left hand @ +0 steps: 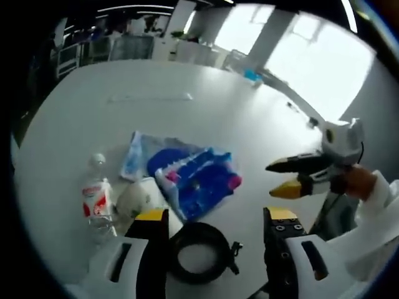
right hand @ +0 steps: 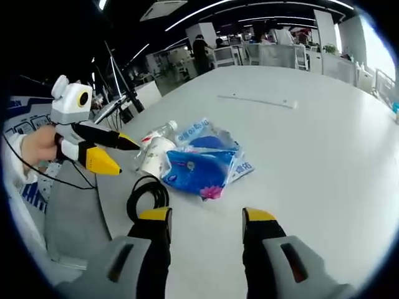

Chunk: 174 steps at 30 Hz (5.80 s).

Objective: Arrange the tabletop items into an orderly group along one side of the table until the central work area is clear of visible clutter.

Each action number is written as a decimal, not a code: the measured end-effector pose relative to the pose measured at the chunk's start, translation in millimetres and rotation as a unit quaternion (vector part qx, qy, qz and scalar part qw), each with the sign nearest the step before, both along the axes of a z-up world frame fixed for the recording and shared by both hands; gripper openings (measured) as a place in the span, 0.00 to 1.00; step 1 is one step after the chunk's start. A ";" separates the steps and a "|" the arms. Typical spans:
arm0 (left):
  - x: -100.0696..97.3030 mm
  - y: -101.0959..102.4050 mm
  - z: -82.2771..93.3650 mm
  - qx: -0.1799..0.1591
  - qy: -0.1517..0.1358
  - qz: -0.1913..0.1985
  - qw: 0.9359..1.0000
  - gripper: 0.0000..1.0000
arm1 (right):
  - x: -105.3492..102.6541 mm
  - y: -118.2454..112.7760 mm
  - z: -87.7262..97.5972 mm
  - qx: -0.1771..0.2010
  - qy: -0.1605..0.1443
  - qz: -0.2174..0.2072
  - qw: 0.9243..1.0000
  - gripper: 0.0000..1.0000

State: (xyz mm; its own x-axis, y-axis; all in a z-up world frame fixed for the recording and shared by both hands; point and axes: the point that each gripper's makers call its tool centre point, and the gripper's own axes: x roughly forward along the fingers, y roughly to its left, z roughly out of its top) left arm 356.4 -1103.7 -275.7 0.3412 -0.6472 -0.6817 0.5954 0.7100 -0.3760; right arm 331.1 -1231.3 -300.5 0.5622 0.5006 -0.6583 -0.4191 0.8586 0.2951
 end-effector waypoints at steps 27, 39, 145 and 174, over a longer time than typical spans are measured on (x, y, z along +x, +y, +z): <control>21.6 -13.8 -28.9 0.022 0.009 0.002 1.000 0.53 | 17.6 12.8 -0.1 0.018 -0.012 -0.019 1.000 0.38; 30.1 -13.8 -35.2 0.033 0.011 0.018 0.999 0.49 | 25.8 10.4 -6.7 -0.016 -0.022 -0.029 0.999 0.33; 53.6 -153.8 21.5 0.011 -0.127 -0.033 0.991 0.00 | 16.5 -143.2 37.0 -0.002 -0.089 -0.194 0.977 0.00; 72.3 -173.5 -32.3 0.029 -0.074 -0.027 0.997 0.00 | 38.3 -162.1 -10.9 -0.005 -0.041 -0.189 0.981 0.00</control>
State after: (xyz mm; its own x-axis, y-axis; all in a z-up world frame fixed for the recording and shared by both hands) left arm 428.8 -1277.2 -307.9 0.4059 -0.6285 -0.6635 0.6791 0.6933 -0.2413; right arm 369.4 -1393.5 -311.4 0.7574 0.2397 -0.6073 -0.0924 0.9602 0.2638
